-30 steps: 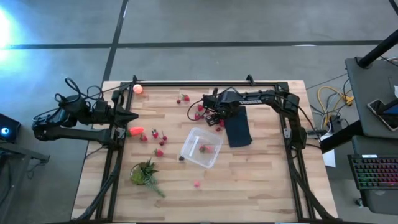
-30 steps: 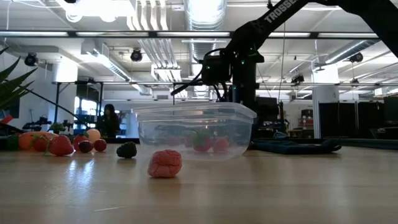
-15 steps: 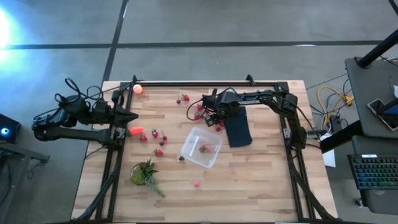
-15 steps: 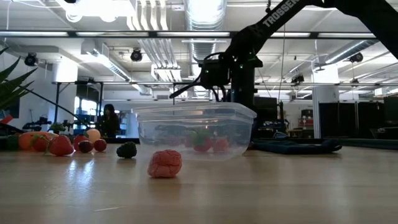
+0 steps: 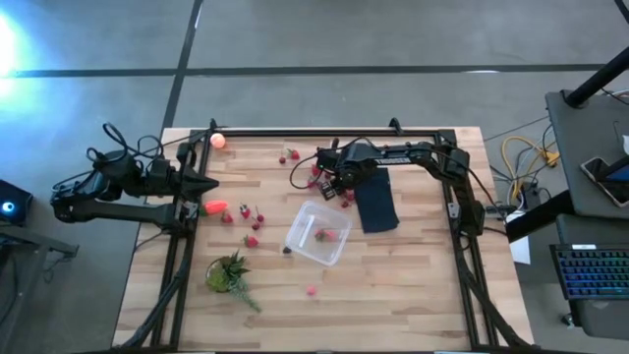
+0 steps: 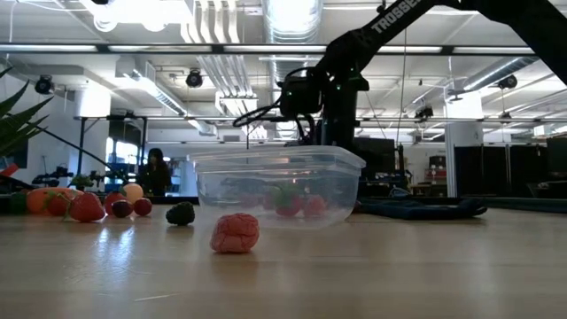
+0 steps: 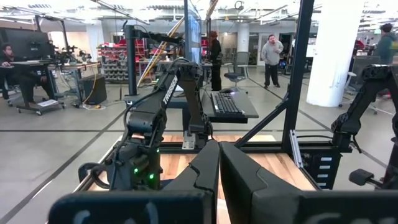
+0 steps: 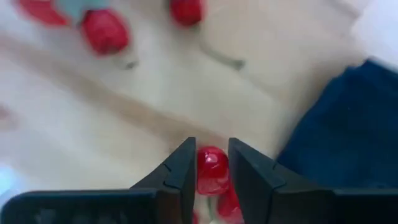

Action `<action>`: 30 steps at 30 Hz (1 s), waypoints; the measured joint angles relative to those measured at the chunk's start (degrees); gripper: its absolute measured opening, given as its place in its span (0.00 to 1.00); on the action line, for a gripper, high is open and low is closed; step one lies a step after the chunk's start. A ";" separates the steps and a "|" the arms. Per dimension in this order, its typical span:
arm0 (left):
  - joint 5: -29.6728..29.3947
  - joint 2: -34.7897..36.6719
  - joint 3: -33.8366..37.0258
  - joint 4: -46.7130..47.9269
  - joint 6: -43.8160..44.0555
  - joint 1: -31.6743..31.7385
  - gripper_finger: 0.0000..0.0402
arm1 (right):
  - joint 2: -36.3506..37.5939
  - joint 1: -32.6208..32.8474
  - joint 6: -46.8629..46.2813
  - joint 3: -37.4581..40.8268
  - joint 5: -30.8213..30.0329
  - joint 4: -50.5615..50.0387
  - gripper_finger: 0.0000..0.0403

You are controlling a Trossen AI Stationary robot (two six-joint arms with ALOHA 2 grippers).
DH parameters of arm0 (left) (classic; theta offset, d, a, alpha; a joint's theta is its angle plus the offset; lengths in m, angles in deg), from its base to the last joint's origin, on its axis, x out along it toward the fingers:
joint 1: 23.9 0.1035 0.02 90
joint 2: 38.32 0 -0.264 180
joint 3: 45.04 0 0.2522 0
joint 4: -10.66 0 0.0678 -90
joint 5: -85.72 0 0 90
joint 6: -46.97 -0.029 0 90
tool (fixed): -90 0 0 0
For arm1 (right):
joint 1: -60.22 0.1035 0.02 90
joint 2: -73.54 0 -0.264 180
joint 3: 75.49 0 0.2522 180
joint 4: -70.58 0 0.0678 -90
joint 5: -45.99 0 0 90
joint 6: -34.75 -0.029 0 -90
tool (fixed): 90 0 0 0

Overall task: Pick and placing Produce into tupperware
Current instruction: Put the red cherry into the transparent bin

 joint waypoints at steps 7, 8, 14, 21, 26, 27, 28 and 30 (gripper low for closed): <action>-0.02 0.01 0.02 0.00 0.00 0.02 0.00 | 6.72 2.58 -0.04 -0.07 1.98 0.41 0.16; -0.01 0.01 0.00 0.00 0.02 0.02 0.00 | 7.82 3.00 -0.18 -0.07 2.46 0.45 0.16; 0.00 0.02 0.01 0.00 0.02 0.02 0.00 | 12.95 6.26 0.08 -0.31 -3.78 -4.05 0.16; 0.00 0.01 0.00 0.00 0.00 0.00 0.00 | 9.51 4.14 2.94 -0.09 -6.70 -6.83 0.29; -0.02 0.02 0.00 0.00 0.02 0.02 0.00 | 6.53 4.06 5.11 -0.24 -3.32 -6.75 0.44; 0.00 0.02 0.02 0.00 0.00 0.02 0.00 | 6.14 3.96 5.52 -0.24 -3.09 -6.77 0.46; 0.00 0.02 0.00 0.00 0.02 0.02 0.00 | 5.68 3.90 6.02 -0.24 -3.11 -6.82 0.48; -0.02 0.00 0.00 0.00 0.00 0.02 0.00 | 4.89 3.84 6.68 -0.24 -3.98 -6.77 0.51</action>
